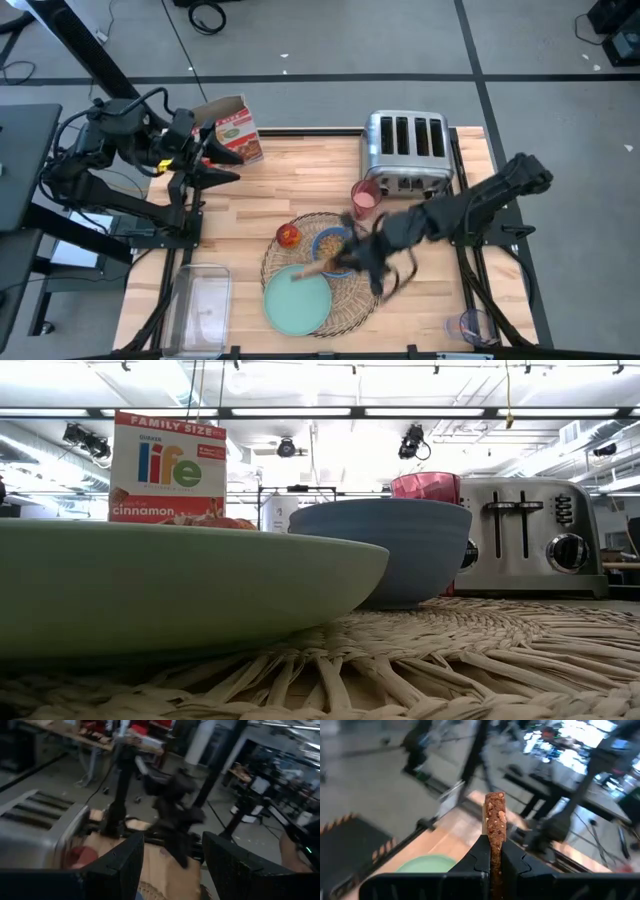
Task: Arrange a breakfast setting
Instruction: Put the toasted bread on the light green plate, then put the orange spoon on the brown tablemat to the right of the blue bowl
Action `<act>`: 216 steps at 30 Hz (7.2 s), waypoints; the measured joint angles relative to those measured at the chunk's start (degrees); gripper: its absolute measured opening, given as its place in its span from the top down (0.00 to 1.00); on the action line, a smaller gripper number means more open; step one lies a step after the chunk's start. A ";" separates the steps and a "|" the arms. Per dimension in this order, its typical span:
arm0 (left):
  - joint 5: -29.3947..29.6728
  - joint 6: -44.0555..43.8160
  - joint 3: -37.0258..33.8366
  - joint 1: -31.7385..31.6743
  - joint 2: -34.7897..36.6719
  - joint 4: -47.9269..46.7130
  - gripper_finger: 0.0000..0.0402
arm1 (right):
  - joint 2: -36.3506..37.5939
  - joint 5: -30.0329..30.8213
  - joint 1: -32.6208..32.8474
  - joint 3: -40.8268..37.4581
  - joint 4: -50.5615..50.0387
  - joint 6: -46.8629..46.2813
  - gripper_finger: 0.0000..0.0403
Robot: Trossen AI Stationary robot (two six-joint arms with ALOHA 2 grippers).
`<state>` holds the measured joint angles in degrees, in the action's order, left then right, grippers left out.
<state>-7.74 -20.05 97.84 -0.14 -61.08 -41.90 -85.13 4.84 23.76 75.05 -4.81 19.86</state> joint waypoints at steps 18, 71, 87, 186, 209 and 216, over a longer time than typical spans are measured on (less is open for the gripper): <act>5.63 -7.25 0.00 0.00 0.00 -8.81 0.48 | -23.56 15.53 8.34 -0.07 9.49 24.32 0.95; 10.74 -6.76 0.00 0.00 -0.02 -9.17 0.48 | -20.28 4.71 7.11 -0.04 8.83 -11.33 0.54; 10.74 -1.46 0.00 0.02 -1.75 -9.54 0.48 | 4.45 -4.06 25.91 0.02 -28.72 -68.74 0.54; 10.74 2.66 0.00 3.91 -4.68 -10.70 0.48 | -15.49 -22.31 47.61 28.68 -84.05 -83.24 0.93; 10.74 4.56 0.00 3.91 -4.68 -10.70 0.48 | -1.88 -37.68 39.15 28.70 -73.01 -99.64 0.97; 10.74 5.82 0.02 3.91 -5.57 -10.60 0.48 | 1.78 -32.10 37.27 28.74 -72.58 -107.45 0.97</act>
<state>3.01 -14.23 97.86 3.77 -66.65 -52.49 -83.35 -27.26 61.03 103.79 -77.39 -87.59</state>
